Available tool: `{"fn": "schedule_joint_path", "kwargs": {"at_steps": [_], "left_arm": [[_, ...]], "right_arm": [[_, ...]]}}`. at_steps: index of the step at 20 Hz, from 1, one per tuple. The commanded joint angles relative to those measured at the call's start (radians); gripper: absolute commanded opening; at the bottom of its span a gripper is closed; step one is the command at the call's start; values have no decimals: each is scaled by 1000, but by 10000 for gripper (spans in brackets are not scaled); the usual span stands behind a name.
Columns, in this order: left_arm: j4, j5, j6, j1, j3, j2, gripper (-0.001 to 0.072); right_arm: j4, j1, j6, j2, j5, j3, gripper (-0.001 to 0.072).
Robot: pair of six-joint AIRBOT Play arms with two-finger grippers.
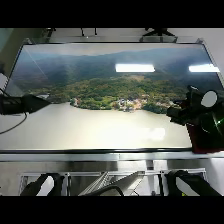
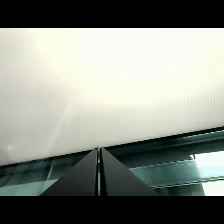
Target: Fold the shirts.
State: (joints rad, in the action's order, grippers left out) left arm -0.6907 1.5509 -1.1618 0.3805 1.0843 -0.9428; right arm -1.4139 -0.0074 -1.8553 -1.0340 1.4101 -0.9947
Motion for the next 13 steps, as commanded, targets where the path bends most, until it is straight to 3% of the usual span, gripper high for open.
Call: {"fn": "schedule_joint_path", "kwargs": {"at_steps": [1, 6, 13], "left_arm": [[2, -18, 2, -2, -195, 118, 11], [2, -45, 2, -2, -322, 185, 12], [2, -66, 2, -2, -333, 252, 12]], "right_arm": [[2, 34, 0, 89, -35, 53, 44], [4, 34, 0, 93, -31, 52, 45], [4, 34, 0, 93, -31, 52, 45]]}}
